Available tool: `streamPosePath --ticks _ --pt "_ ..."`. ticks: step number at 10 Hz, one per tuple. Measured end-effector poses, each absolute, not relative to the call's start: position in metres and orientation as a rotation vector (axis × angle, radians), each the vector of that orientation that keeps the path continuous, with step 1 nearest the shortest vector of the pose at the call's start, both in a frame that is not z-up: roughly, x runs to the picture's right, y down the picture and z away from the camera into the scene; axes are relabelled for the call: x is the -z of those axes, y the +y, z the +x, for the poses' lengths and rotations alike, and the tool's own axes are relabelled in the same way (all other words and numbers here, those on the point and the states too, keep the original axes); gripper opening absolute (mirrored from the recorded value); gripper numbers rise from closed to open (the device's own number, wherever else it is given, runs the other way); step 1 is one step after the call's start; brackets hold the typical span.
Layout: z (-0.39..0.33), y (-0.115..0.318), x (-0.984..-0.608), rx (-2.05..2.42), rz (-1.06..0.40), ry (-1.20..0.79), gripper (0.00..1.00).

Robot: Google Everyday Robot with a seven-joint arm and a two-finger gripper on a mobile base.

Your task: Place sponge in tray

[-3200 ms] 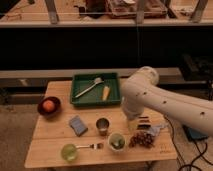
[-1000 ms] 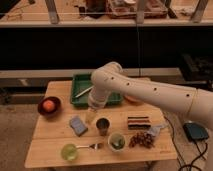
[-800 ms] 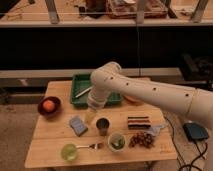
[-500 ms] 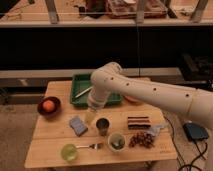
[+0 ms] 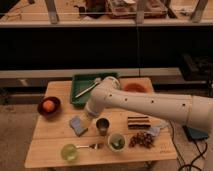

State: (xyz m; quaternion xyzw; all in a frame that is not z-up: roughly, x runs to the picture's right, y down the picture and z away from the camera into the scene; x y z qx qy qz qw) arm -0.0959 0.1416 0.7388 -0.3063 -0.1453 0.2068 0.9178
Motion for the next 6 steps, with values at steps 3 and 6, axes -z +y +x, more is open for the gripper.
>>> streamPosePath --ticks 3,6 --pt "-0.098 0.156 -0.749 -0.426 -0.615 -0.28 0.65" --pt "-0.103 0.172 -0.762 -0.416 -0.609 -0.275 0.65"
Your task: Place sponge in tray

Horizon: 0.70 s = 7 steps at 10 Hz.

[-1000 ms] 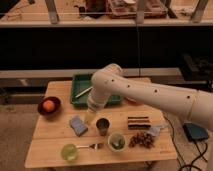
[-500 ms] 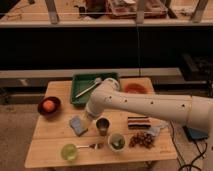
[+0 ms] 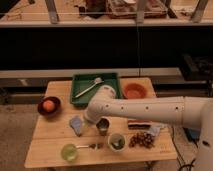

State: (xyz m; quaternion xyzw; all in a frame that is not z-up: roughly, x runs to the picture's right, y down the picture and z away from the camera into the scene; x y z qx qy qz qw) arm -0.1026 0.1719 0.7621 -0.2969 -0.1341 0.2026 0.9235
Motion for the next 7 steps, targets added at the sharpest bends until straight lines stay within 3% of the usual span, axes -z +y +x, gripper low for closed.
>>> streamPosePath --ticks 7 --pt "-0.119 0.19 -0.804 -0.428 -0.641 -0.268 0.65"
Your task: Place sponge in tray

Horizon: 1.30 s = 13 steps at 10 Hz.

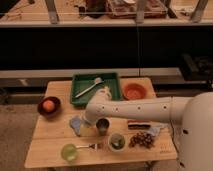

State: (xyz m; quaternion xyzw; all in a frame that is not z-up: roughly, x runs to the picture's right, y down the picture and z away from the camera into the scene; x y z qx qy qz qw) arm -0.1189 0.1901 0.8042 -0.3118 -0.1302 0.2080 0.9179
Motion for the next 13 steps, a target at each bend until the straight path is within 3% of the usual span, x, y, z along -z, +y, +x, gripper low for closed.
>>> streamPosePath --ticks 9,10,13 --pt "-0.137 0.209 -0.822 -0.446 -0.656 -0.223 0.65" --pt "-0.135 0.211 -0.825 -0.457 -0.659 -0.214 0.61" --pt "-0.13 0.212 -0.827 -0.49 -0.668 -0.207 0.3"
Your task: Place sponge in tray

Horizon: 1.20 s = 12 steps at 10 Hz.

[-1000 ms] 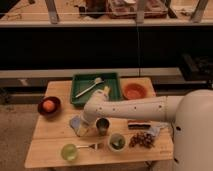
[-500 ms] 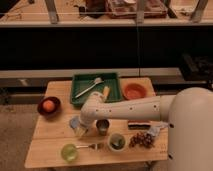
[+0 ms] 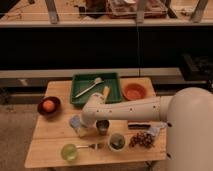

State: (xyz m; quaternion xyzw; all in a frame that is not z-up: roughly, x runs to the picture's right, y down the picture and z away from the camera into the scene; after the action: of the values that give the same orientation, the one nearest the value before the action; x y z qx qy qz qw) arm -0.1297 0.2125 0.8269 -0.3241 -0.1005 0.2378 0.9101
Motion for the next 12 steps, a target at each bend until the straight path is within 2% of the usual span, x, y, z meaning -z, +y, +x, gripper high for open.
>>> streamPosePath --ticks 2,4,10,12 --pt "-0.128 0.207 -0.822 -0.497 -0.669 -0.216 0.1" --pt "-0.127 0.194 -0.809 -0.462 -0.649 -0.224 0.0" --pt "-0.138 0.108 -0.73 -0.257 -0.506 -0.242 0.0" --pt "-0.134 0.079 -0.723 -0.205 -0.478 -0.248 0.0"
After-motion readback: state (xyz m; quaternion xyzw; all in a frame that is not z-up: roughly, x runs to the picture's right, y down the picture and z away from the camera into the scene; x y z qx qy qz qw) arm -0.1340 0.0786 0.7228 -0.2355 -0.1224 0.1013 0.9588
